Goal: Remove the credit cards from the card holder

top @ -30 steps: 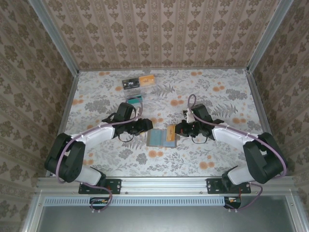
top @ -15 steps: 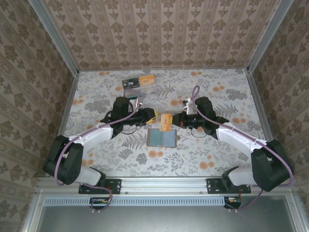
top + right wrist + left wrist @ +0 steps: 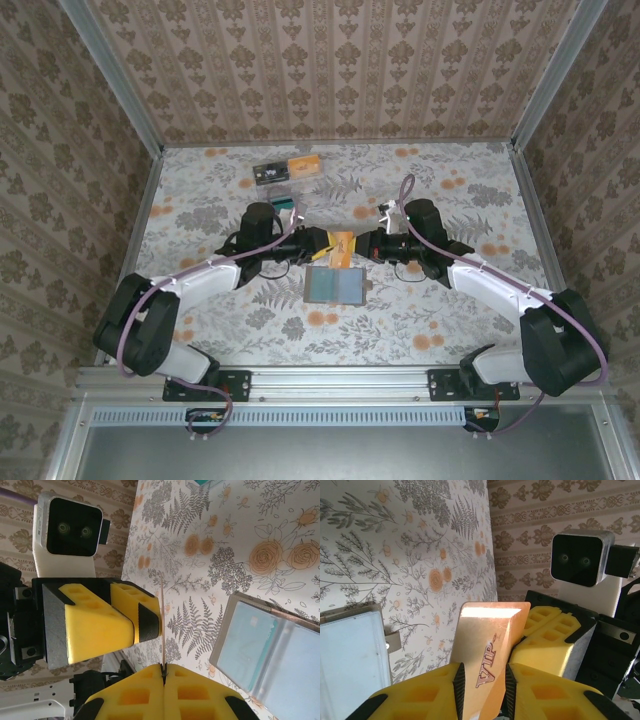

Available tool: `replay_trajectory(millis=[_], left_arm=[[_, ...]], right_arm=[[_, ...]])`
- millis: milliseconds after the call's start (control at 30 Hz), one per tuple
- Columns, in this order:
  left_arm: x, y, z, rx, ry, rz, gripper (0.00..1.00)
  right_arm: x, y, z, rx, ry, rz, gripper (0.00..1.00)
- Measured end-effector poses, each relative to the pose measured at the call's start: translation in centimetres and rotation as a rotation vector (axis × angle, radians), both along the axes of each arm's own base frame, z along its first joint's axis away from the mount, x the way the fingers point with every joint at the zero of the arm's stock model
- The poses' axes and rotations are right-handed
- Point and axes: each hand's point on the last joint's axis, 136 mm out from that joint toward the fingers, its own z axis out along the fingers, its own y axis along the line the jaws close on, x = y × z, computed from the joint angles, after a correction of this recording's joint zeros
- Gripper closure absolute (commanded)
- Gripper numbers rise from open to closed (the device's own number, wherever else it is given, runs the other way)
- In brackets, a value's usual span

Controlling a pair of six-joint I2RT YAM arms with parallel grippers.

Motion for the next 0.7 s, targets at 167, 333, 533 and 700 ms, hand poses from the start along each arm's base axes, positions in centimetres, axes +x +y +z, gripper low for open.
replay_trajectory(millis=[167,333,533,700], left_arm=[[0.0,0.0,-0.2,0.0,0.009,-0.001,0.71],[0.1,0.5,-0.9,0.022,0.024,0.022,0.71],[0.3,1.2,-1.1,0.04,0.024,0.044,0.71],[-0.2,0.8,-1.0,0.033,0.023,0.02,0.72]], right_arm=[[0.0,0.0,0.0,0.001,0.002,-0.002,1.0],[0.1,-0.1,0.0,0.001,0.002,-0.005,1.0],[0.3,-0.1,0.4,0.016,-0.006,-0.006,1.0],[0.4,0.2,0.8,0.039,-0.012,0.0,1.0]])
